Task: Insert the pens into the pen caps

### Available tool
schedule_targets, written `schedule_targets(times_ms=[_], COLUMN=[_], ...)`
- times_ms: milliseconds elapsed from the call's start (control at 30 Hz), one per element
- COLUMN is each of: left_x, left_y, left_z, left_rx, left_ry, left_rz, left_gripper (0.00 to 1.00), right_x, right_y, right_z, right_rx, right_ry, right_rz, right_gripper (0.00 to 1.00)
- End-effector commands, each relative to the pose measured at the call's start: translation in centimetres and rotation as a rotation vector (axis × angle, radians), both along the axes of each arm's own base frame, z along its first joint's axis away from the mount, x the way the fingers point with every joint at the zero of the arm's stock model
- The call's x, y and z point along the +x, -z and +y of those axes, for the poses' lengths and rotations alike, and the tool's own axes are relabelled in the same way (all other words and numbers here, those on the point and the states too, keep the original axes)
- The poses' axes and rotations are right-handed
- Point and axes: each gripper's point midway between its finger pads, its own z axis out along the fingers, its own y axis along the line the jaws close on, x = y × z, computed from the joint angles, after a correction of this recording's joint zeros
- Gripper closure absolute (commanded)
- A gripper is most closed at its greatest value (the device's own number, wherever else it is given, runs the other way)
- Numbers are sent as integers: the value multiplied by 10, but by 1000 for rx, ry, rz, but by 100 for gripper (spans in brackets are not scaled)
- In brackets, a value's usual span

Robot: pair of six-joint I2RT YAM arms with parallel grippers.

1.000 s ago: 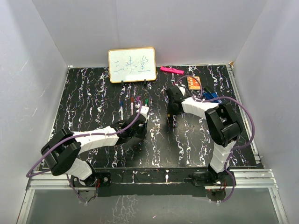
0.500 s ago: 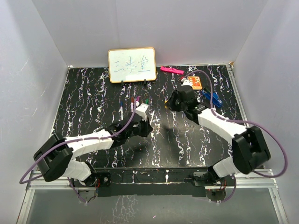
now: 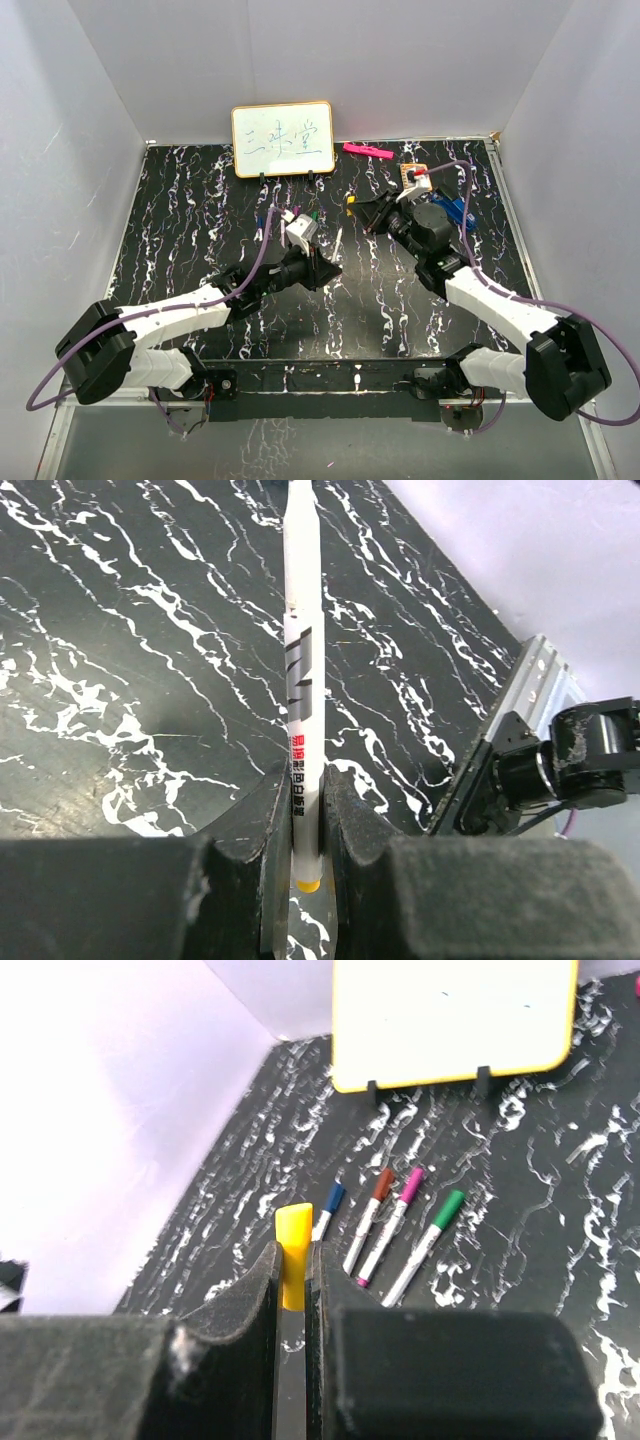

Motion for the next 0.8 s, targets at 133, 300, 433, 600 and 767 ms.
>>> schedule_targets(times_ms=[133,300,433,600,767], left_x=[-3,1,3,3,4], left_y=[-33,-41,-45,-53,-56], left_z=[-11,-12,-15,-20,-22], left_rx=[-116,-147,-158,-180,-191], left_ry=[39,20,19,41,47], left_rz=[-24,-32,-38,-52,-59], left_gripper=[100,100,100,100,100], right_x=[-26,-36,-42,-43,-42], right_y=[-67,-76,-80,-78,-75], right_z=[1,1,3,5,8], right_rx=[199,247,287,319,328], right_ry=[-71,-100,-124,-141,-148], right_rz=[-250,-292,-303,-294,-278], right_gripper=[100,100,100,100,100])
